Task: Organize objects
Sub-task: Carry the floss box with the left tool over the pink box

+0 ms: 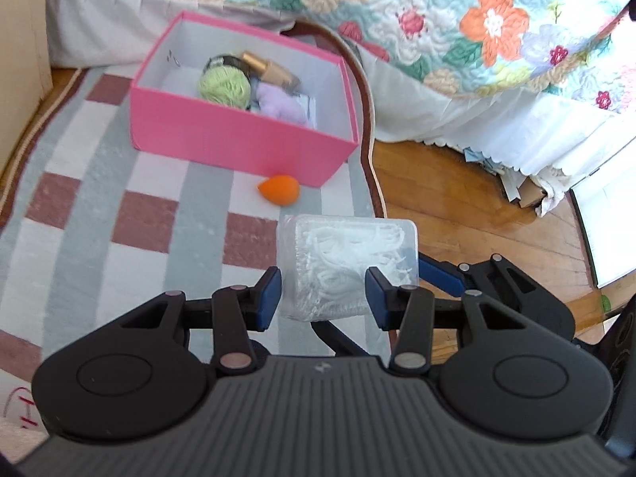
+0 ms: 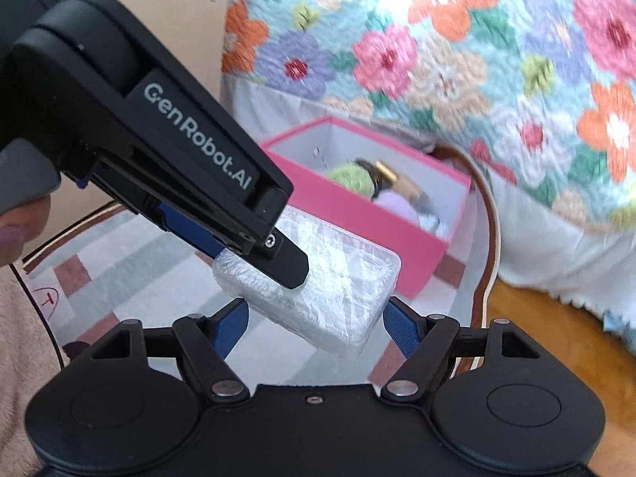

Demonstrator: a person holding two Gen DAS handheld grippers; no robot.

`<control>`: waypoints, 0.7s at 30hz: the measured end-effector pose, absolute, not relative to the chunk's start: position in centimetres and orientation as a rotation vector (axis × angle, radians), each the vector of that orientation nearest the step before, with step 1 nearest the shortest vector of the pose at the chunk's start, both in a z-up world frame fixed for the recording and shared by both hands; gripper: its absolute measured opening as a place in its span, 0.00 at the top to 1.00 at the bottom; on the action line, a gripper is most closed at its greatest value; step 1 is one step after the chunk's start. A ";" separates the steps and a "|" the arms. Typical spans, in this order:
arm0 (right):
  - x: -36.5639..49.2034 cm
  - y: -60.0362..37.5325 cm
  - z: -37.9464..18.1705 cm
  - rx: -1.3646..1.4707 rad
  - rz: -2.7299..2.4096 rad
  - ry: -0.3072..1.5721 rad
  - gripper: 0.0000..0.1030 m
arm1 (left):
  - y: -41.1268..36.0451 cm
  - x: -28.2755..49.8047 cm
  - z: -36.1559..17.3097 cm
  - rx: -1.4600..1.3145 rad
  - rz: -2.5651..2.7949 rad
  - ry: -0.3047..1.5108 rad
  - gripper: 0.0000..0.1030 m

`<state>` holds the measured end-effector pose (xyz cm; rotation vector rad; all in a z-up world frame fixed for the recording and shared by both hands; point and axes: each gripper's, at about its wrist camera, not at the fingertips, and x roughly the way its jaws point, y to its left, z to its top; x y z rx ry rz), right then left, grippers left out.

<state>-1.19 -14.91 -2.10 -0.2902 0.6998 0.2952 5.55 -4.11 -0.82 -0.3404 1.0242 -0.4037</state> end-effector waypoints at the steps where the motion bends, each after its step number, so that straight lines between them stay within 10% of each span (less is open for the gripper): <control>1: -1.2 -14.6 -1.6 -0.292 0.302 0.695 0.23 | -3.8 5.5 -0.4 -0.339 -0.403 1.019 0.56; 21: 3.9 -10.6 4.5 -0.372 0.323 0.604 0.23 | 1.0 10.3 5.3 -0.351 -0.411 0.920 0.56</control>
